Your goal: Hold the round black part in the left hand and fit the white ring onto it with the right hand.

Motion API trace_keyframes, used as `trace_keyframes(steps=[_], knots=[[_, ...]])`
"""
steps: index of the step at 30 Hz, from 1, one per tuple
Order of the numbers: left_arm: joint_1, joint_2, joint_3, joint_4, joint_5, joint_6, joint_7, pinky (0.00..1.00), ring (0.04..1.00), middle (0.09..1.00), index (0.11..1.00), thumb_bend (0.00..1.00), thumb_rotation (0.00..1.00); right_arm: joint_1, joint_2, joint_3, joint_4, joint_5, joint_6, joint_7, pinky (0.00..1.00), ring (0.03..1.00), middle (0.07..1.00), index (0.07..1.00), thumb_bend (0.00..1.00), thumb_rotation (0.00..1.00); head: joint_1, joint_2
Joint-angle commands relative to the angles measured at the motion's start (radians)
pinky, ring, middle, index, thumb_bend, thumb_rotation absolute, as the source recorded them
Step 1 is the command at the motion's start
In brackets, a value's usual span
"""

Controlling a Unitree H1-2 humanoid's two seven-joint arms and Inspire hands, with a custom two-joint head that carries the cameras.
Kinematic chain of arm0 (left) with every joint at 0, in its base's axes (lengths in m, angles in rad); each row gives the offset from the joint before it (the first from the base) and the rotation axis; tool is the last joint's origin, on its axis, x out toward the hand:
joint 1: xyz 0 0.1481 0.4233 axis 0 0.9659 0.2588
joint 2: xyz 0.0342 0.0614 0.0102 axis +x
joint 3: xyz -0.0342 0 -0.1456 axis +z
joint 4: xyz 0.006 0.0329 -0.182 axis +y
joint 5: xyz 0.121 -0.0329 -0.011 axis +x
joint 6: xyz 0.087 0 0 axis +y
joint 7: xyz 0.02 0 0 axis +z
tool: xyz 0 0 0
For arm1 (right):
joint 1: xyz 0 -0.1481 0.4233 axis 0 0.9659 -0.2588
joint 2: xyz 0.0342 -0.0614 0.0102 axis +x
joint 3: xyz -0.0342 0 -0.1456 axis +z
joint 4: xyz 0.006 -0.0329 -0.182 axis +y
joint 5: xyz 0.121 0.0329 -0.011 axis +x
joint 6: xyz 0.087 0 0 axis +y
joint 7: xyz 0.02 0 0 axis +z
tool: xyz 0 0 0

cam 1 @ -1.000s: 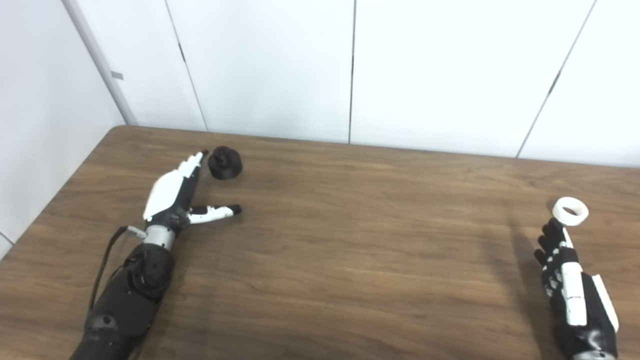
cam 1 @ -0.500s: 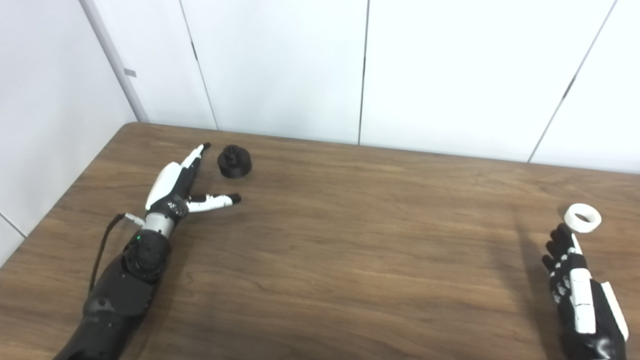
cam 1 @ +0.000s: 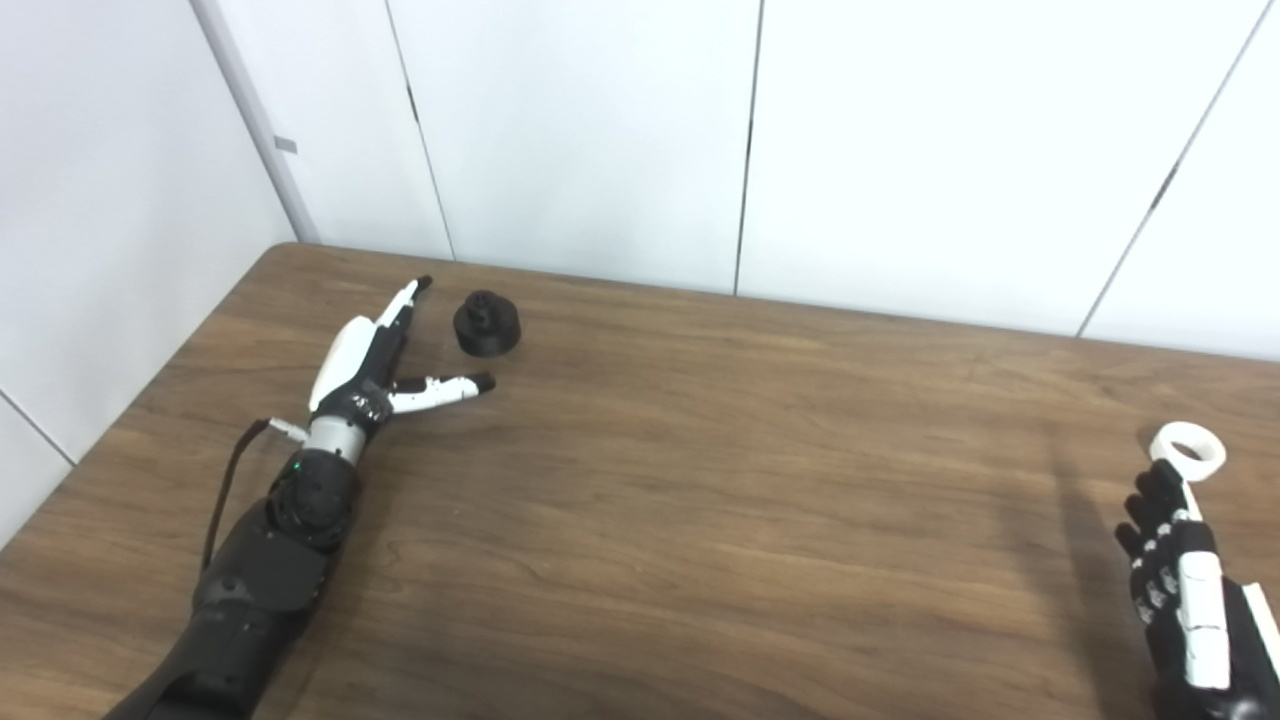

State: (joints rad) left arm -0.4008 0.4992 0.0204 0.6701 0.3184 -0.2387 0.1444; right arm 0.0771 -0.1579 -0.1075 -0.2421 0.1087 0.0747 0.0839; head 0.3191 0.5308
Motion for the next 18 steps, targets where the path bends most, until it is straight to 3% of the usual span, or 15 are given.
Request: trace_keyframes(steps=[1, 18], knots=[[-0.034, 0.025, -0.011, 0.019, 0.011, 0.016, -0.005, 0.90, 0.979, 1.000, 0.998, 1.00, 0.44, -0.013, -0.001, -0.006, -0.043, 0.004, -0.009, -0.006, 1.00, 1.000, 1.000, 1.000, 0.30, 1.00, -0.001, -0.003], [-0.140, 0.068, -0.059, 0.164, 0.026, -0.025, 0.004, 0.88, 0.952, 0.974, 0.945, 1.00, 0.43, 0.013, 0.010, 0.008, -0.119, -0.011, 0.035, -0.010, 1.00, 1.000, 1.000, 1.000, 0.24, 1.00, -0.010, 0.006]])
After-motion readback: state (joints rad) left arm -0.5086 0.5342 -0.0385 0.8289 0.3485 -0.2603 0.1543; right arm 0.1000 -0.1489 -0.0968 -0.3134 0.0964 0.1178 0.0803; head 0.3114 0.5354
